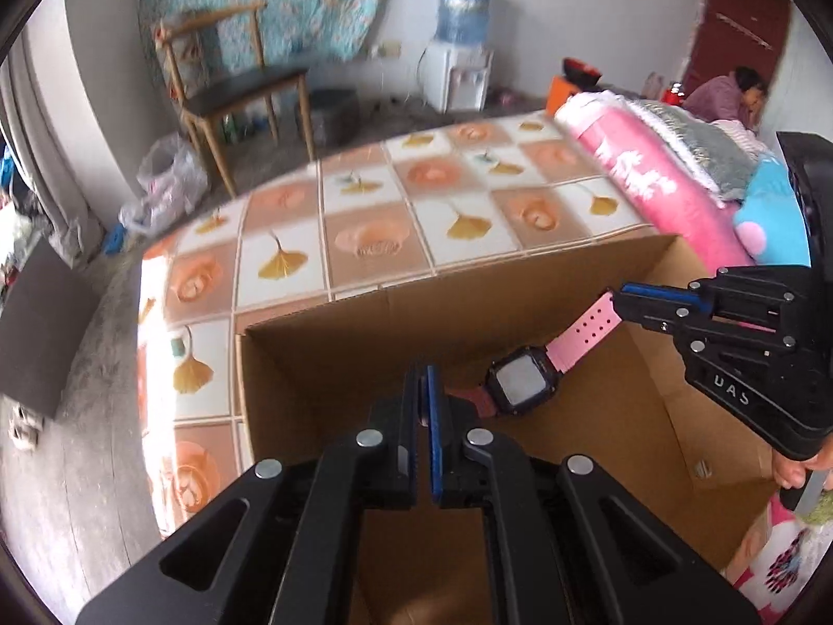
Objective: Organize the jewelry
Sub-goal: 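Lift the pink watch with the right gripper and carry it into the box, then open the right gripper to drop the watch inside the box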
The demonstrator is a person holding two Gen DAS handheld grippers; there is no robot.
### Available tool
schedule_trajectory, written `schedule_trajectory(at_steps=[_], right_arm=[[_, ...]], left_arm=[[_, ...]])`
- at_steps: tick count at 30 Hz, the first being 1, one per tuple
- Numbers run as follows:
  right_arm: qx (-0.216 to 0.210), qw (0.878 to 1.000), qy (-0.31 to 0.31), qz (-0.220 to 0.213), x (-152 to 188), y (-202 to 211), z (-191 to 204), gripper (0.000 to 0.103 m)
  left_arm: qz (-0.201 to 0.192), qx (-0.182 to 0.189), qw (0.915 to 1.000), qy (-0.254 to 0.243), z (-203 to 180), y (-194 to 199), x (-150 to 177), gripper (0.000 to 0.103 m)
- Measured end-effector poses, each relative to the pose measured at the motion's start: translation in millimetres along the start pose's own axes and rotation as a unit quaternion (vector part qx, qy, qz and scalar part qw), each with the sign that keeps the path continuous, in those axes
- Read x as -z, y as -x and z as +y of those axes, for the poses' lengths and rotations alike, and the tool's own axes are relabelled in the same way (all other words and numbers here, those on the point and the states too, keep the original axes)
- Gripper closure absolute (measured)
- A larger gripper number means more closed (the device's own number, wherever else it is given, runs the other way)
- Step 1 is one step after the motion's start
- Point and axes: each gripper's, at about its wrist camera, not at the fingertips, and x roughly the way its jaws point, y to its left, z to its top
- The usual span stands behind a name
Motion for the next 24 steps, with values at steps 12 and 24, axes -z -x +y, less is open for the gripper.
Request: schedule_trajectory(at_steps=[12,24], right_arm=[[0.003,0.999,-0.038,-0.026,9,42,-29,0.084],[-0.063,0.987,-0.021,-0.149,127,183,2,0.058]], left_arm=[[-0.033,0.006,0.9993,0.016,7,32,2,0.068],[-0.12,0.087,0.9876,0.052,34,173,115,0.006]])
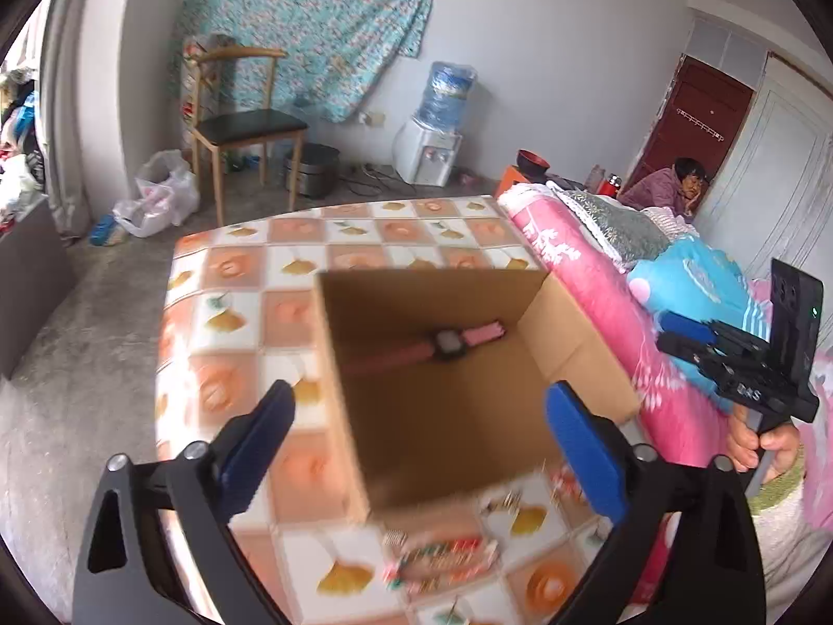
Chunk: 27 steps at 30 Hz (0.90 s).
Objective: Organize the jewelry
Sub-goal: 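Open the right gripper to drop the watch inside the box, then lower the left gripper onto the multicolour beaded bracelet and close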
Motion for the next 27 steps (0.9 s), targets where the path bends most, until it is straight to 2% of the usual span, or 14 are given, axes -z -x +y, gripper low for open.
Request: schedule_trajectory(at_steps=[4,7,10,12,14,17,22,25,27], right_arm=[[-0.04,0.998,-0.039,0.027,49,1,24,0.057],[-0.051,0.995,-0.07,0.056,77,-17,40,0.057],[-0.073,0.987,-0.108,0.093,98,-42,53,0.057],[-0.075,0.982,-0.129,0.116,108,-58,60,0.057],[-0.064,0.979,-0.138,0.135,113,-73,66,0.057],[-0.054,0.979,-0.128,0.152,114,-87,79,0.057],[-0.032,0.979,-0.104,0.172,114,-105,95,0.057],[-0.017,0.98,-0.088,0.178,115,-115,103,0.058],[-0.013,0.98,-0.082,0.181,114,-121,107,0.061]], left_arm=[[0.0,-0.05,0.9988,0.003,5,13,51,0.006],[0.019,-0.093,0.9954,0.016,10,-2,93,0.006],[0.053,-0.111,0.9916,0.042,17,-26,128,0.006],[0.06,-0.125,0.9887,0.057,22,-36,146,0.006],[0.053,-0.127,0.9885,0.063,23,-39,159,0.006],[0.062,-0.111,0.9899,0.063,20,-48,170,0.006],[0.06,-0.094,0.9932,0.032,6,-58,173,0.015],[0.064,-0.086,0.9939,0.025,2,-64,173,0.023],[0.071,-0.078,0.9941,0.023,2,-69,172,0.036]])
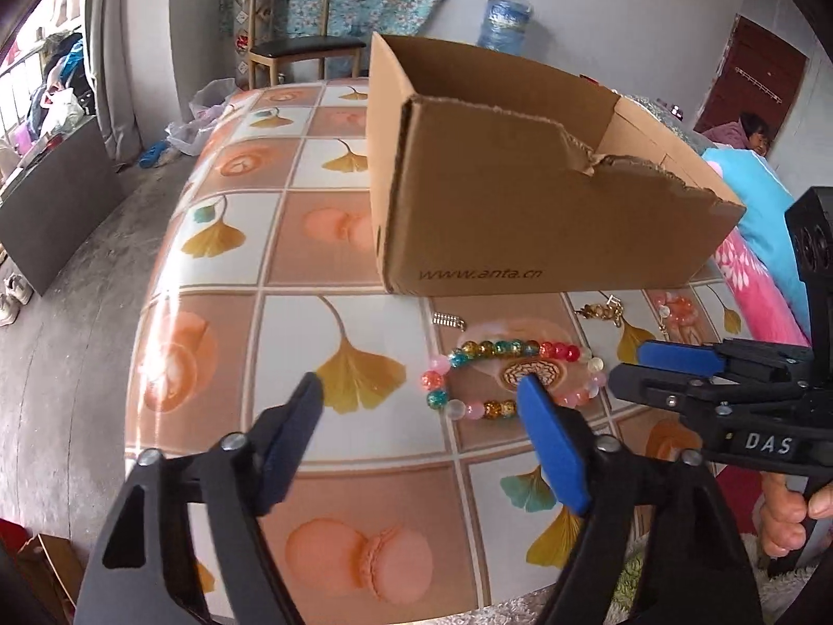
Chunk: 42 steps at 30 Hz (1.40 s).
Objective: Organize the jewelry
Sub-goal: 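Lower the left gripper onto the multicolour beaded bracelet and close, then lift the beaded bracelet with the left gripper over the box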
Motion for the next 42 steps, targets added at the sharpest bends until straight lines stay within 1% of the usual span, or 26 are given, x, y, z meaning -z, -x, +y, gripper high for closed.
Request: schedule_trajectory(at_steps=[1,3,6,8,10,13,14,15,17,18,21,23,24,25,27,34,42], right_arm=[[0.005,1.0,0.001,0.001,-1,-2,2,0.064],[0.011,1.0,0.003,0.002,-3,-7,3,0.067],[0.016,1.0,0.005,0.003,-4,-9,6,0.073],[0.02,1.0,0.008,0.005,-5,-12,8,0.078],[0.019,1.0,0.01,0.007,-7,-13,9,0.079],[0.019,1.0,0.015,0.007,-6,-13,9,0.083],[0.02,1.0,0.016,0.007,-6,-12,9,0.085],[0.022,1.0,0.02,0.007,-6,-13,10,0.085],[0.024,0.999,0.022,0.008,-6,-13,11,0.085],[0.023,0.999,0.021,0.009,-6,-15,10,0.085],[0.026,0.999,0.019,0.009,-5,-19,12,0.089],[0.032,0.999,0.022,0.008,-7,-22,13,0.093],[0.031,0.999,0.022,0.007,-7,-22,14,0.093],[0.031,0.999,0.021,0.005,-7,-23,13,0.094],[0.027,1.0,0.015,0.002,-7,-23,12,0.095],[0.015,1.0,0.003,-0.017,-5,-5,4,0.096],[0.017,0.999,0.007,-0.044,-3,18,10,0.096]], left_arm=[[0.005,0.002,1.0,-0.002,0,-4,0,0.039],[0.014,0.006,0.9999,-0.004,2,-10,-1,0.051],[0.027,0.015,0.9995,-0.004,3,-17,-3,0.06],[0.035,0.019,0.9992,-0.009,3,-22,-3,0.061],[0.038,0.032,0.9987,-0.01,3,-25,-4,0.061],[0.04,0.035,0.9984,-0.018,1,-27,-7,0.061],[0.041,0.036,0.9983,-0.019,0,-28,-8,0.062],[0.042,0.035,0.9983,-0.022,-2,-28,-8,0.067],[0.043,0.029,0.9981,-0.032,-6,-29,-8,0.072],[0.043,0.018,0.998,-0.043,-9,-30,-8,0.076],[0.046,-0.01,0.9964,-0.07,-18,-33,-9,0.081],[0.048,-0.022,0.9954,-0.08,-22,-33,-10,0.083],[0.047,-0.031,0.9947,-0.086,-24,-34,-10,0.086],[0.046,-0.036,0.9943,-0.09,-25,-35,-9,0.087],[0.045,-0.037,0.9942,-0.09,-26,-34,-9,0.093],[0.039,-0.026,0.996,-0.076,-21,-25,-8,0.094],[0.013,-0.016,0.997,-0.074,-26,1,-8,0.094]])
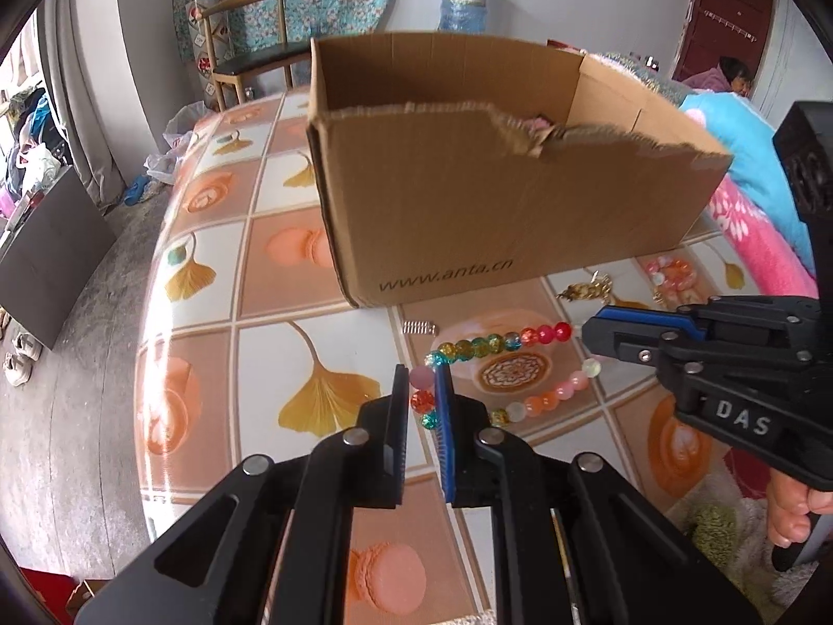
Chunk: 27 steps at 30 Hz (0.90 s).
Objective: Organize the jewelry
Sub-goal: 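Lift the beaded bracelet with the left gripper over the box, then open the left gripper to drop the bracelet into the box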
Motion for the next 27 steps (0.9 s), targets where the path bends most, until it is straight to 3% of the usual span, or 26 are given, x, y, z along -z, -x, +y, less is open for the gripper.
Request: schedule_trajectory(at_steps=[9,17,22,27], right_arm=[[0.008,0.997,0.022,-0.069,3,46,20,0.096],[-0.007,0.988,0.041,-0.151,-4,110,22,0.096],[0.003,0.976,0.078,-0.204,-43,134,26,0.096],[-0.026,0.981,0.074,-0.178,-103,118,-2,0.096]], left_arm=[[-0.047,0.008,0.9988,-0.016,-2,52,-10,0.094],[-0.128,0.023,0.9911,-0.03,-10,118,-40,0.094],[-0.186,0.02,0.9807,-0.058,-19,145,-76,0.094],[-0.196,0.002,0.977,-0.084,-23,127,-125,0.094]])
